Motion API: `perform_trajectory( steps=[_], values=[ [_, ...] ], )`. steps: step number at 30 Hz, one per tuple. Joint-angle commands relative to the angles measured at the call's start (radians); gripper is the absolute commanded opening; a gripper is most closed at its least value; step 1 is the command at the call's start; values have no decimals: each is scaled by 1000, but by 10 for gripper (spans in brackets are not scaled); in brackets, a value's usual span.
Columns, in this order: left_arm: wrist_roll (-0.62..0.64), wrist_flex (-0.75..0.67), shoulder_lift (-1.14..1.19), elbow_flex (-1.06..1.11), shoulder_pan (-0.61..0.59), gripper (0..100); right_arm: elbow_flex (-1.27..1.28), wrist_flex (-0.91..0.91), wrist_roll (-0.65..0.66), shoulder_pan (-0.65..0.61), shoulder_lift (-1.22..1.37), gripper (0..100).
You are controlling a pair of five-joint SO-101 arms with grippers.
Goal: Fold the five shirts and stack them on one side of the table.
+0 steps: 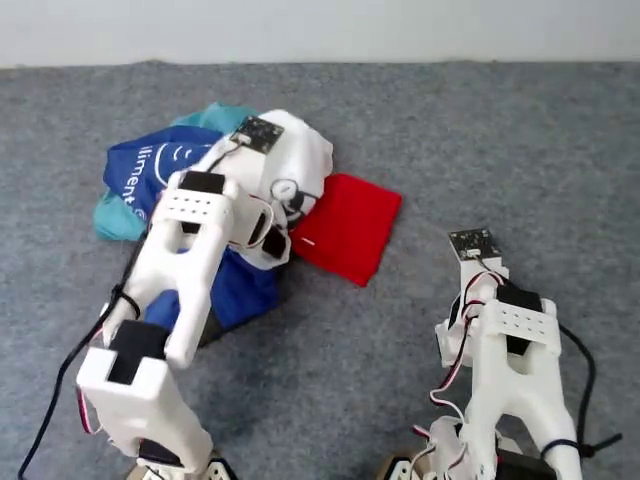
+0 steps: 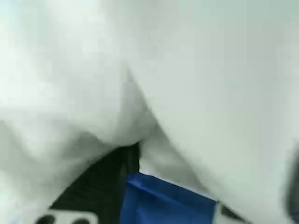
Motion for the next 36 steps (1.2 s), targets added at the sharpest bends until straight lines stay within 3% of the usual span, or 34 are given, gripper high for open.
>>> perform_trajectory(
  steps=[1, 4, 8, 14, 24, 30, 36],
  values=[
    [8, -9, 64, -22, -57, 274, -35, 12, -11, 12, -7, 231],
    [8, -6, 94, -45, -153, 196, -35, 12, -11, 12, -7, 231],
    [8, -5, 130, -73, -292, 6, -35, 12, -11, 8, -7, 231],
    [11, 14, 94, -81, -491, 13, -35, 12, -11, 8, -5, 231],
    [12, 247, -183, -288, -970, 13, -35, 12, -11, 7, -5, 231],
    [14, 374, -423, -433, -1016, 13, -35, 10, -11, 7, -5, 231],
    [141, 318, -692, -461, -973, 13, -35, 10, -11, 7, -5, 231]
  ],
)
